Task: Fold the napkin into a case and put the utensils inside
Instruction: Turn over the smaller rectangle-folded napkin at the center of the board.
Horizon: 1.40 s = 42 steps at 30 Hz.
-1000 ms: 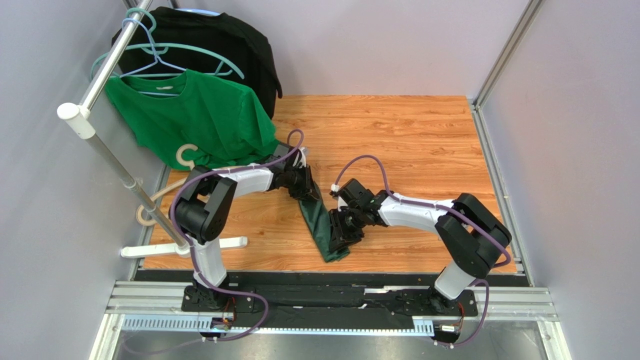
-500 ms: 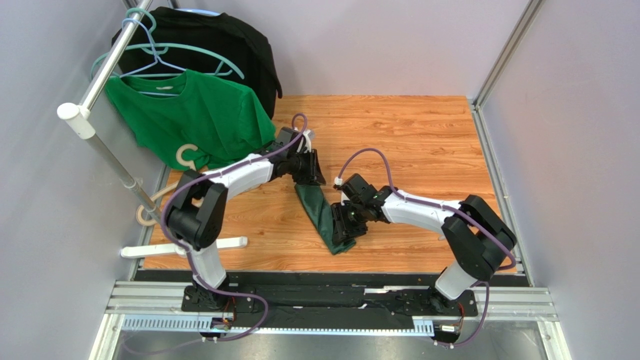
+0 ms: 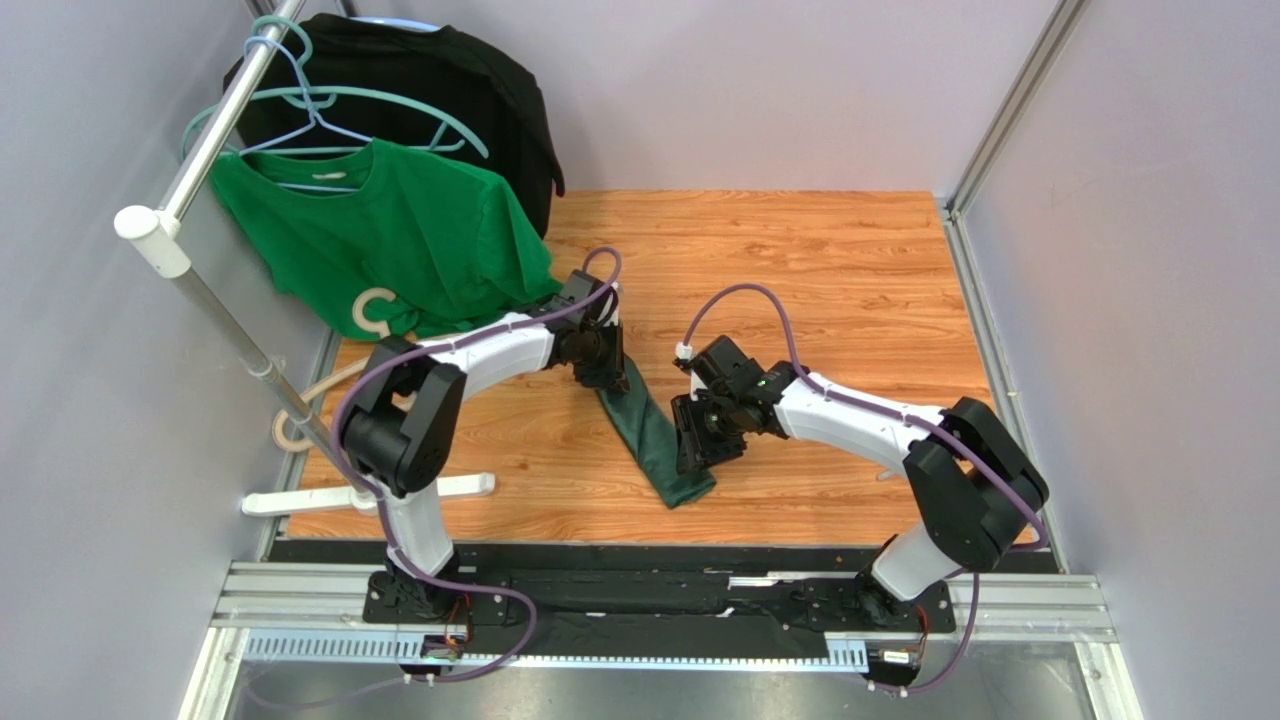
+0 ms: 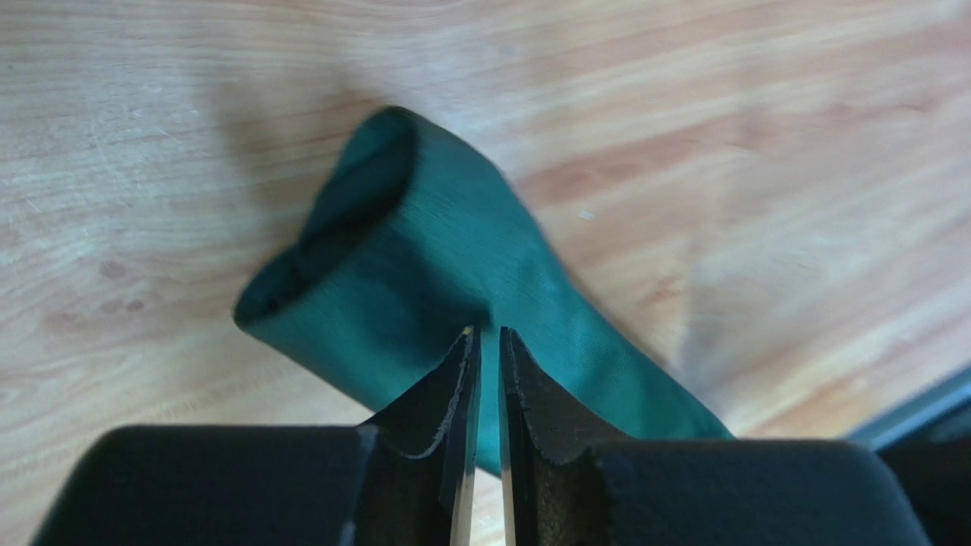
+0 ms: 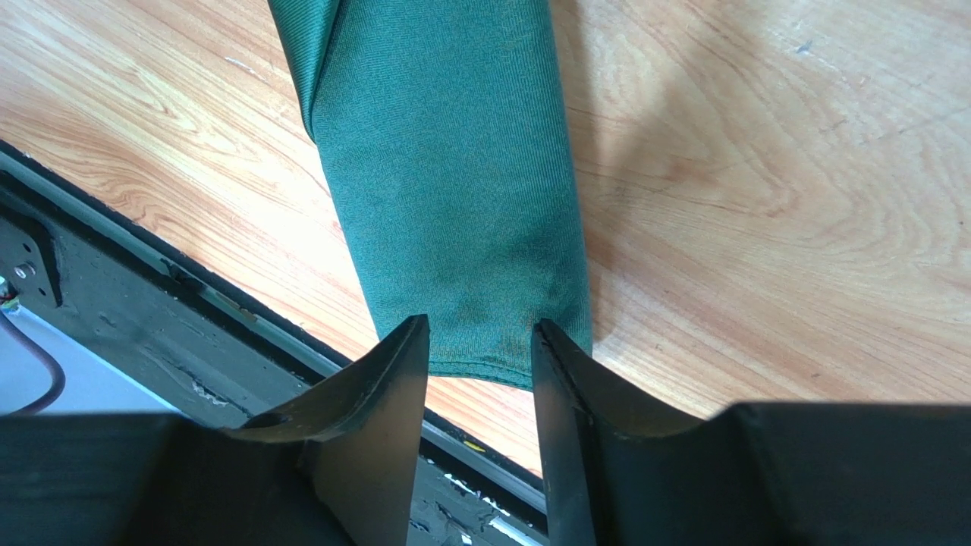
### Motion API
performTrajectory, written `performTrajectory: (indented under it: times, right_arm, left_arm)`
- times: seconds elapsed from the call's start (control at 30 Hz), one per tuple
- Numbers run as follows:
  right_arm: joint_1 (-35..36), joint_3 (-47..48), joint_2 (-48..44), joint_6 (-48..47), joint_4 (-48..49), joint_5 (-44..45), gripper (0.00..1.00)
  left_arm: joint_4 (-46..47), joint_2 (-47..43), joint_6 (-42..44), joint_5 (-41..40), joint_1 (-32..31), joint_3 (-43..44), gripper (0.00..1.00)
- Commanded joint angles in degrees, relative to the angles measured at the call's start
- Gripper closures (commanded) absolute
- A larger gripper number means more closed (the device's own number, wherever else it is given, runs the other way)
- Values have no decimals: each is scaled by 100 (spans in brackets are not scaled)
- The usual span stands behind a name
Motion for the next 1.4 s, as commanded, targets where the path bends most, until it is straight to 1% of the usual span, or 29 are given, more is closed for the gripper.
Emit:
performTrajectory:
  times: [0.0, 0.07, 0.2, 0.23, 0.33, 0.43, 0.5, 0.6, 0.77, 0.9, 0.93, 1.0, 1.03, 1.1, 1.13, 1.17, 1.2, 1.23, 1.27, 1.3, 1.33, 1.37]
  right_arm:
    - [-9, -15, -42, -140, 177, -240, 60]
    - [-9, -182, 11, -8, 423, -399, 61]
    - [-53, -480, 160, 475, 845, -312, 61]
    - [-70, -551, 186, 598, 1020, -164, 62]
    - [-211, -735, 248, 959, 1110, 231, 62]
    - [-465, -850, 222, 898, 1022, 479, 63]
    - [-623, -885, 187, 723, 1004, 453, 64]
    - [-633, -964, 134, 661, 1021, 225, 64]
    - [-537, -1280, 46, 906, 1399, -171, 66]
    - [-274, -1421, -77, 1319, 1794, -373, 66]
    - [-221, -1421, -68, 1529, 1987, -443, 66]
    - [-133, -1404, -16, 1732, 2260, -644, 64]
    - [-132, -1386, 37, 1855, 2548, -898, 64]
    - [-150, -1211, 64, 1909, 2630, -1023, 62]
    - [-211, -1123, -32, 1822, 2535, -1128, 61]
    - [-272, -1062, -138, 1681, 2403, -1086, 60]
    - [-516, -1035, -269, 1628, 2202, -1059, 57]
    - [-667, -1061, -619, 1575, 2121, -1094, 56]
    - [-825, -1078, -770, 1427, 1990, -1103, 54]
    - [-1140, -1052, -928, 1329, 1623, -1085, 53]
    - [-1291, -1009, -1069, 1207, 1411, -1007, 52]
    - [-1423, -982, -1323, 1092, 1226, -980, 51]
  left_arm:
    - [-232, 275, 215, -243, 9, 438, 82]
    - [-276, 494, 215, -155, 9, 526, 84]
    - [-57, 644, 101, -41, 9, 342, 85]
    - [-39, 653, 74, -6, 9, 298, 85]
    - [75, 618, 21, 73, 0, 140, 85]
    - [172, 609, -14, 205, 0, 17, 85]
    - [269, 618, -40, 293, -9, -27, 85]
    - [348, 679, -32, 337, -26, 86, 85]
    - [304, 1180, 4, 697, -53, 779, 85]
    - [401, 1680, 30, 1135, -149, 1369, 85]
    - [514, 1917, -13, 1433, -176, 1501, 85]
    - [568, 2137, -58, 1550, -228, 1826, 85]
    - [594, 2330, -14, 1681, -298, 1966, 85]
    - [559, 2516, 74, 1778, -369, 2449, 84]
    - [542, 2682, 222, 1953, -447, 2817, 83]
    - [498, 2753, 302, 2024, -483, 3003, 83]
    - [454, 2850, 381, 2025, -536, 3188, 81]
    - [314, 2859, 512, 1999, -536, 3485, 79]
    - [296, 2816, 557, 1963, -545, 3558, 77]
    - [278, 2633, 592, 1867, -545, 3585, 71]
    - [199, 2500, 671, 1536, -545, 3568, 68]
    - [155, 2351, 698, 1402, -545, 3550, 65]
